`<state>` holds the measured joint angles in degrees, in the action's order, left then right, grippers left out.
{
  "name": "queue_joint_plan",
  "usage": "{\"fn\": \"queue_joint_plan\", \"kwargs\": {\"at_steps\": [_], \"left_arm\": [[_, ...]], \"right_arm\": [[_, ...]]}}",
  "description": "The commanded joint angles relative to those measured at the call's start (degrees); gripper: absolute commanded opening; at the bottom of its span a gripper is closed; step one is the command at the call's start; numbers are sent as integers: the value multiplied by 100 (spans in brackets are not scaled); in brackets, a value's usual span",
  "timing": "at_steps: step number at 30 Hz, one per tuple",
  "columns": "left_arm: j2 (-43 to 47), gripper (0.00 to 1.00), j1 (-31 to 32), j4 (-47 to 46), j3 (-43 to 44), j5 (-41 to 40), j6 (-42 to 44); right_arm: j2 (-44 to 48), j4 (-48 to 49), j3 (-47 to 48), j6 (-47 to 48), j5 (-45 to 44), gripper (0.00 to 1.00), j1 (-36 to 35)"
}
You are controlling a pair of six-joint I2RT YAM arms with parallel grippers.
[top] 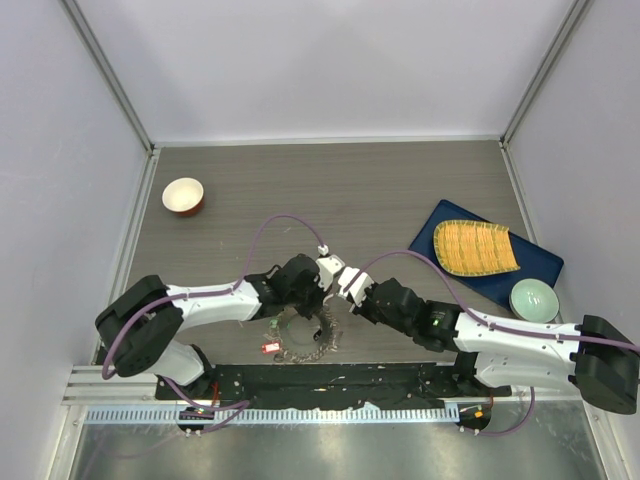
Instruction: Put the keys on the keyring
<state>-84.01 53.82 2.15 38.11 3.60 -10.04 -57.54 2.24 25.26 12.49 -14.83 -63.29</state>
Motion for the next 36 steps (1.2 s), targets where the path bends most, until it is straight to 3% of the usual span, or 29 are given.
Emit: {"fn": "queue_joint_plan", "kwargs": {"at_steps": [1,11,12,13,14,16,27,36], "left_arm": [[331,0,-30,-189,-84,-51,-112],[517,1,-30,-338,-269,-70,-375],[534,6,-30,-347,-277,-87,-376],[552,30,-21,-356,-286,-157,-349],[639,37,-30,-356,-286,-218,-314],[736,43,-56,-312,-234,-280,-52],[210,41,-794,329,460,1564,363],[-335,38,-803,435,733,1969,398]], "right_arm": [[67,277,14,-1,85,1,-26],[67,259,32,17,121,1,-17],[67,251,41,17,112,1,-26],[67,251,41,8,112,1,-26],[76,259,32,16,121,1,-26],[120,251,23,8,121,1,-26],[234,224,6,-10,86,1,-35],[190,224,14,-10,86,1,-26]]}}
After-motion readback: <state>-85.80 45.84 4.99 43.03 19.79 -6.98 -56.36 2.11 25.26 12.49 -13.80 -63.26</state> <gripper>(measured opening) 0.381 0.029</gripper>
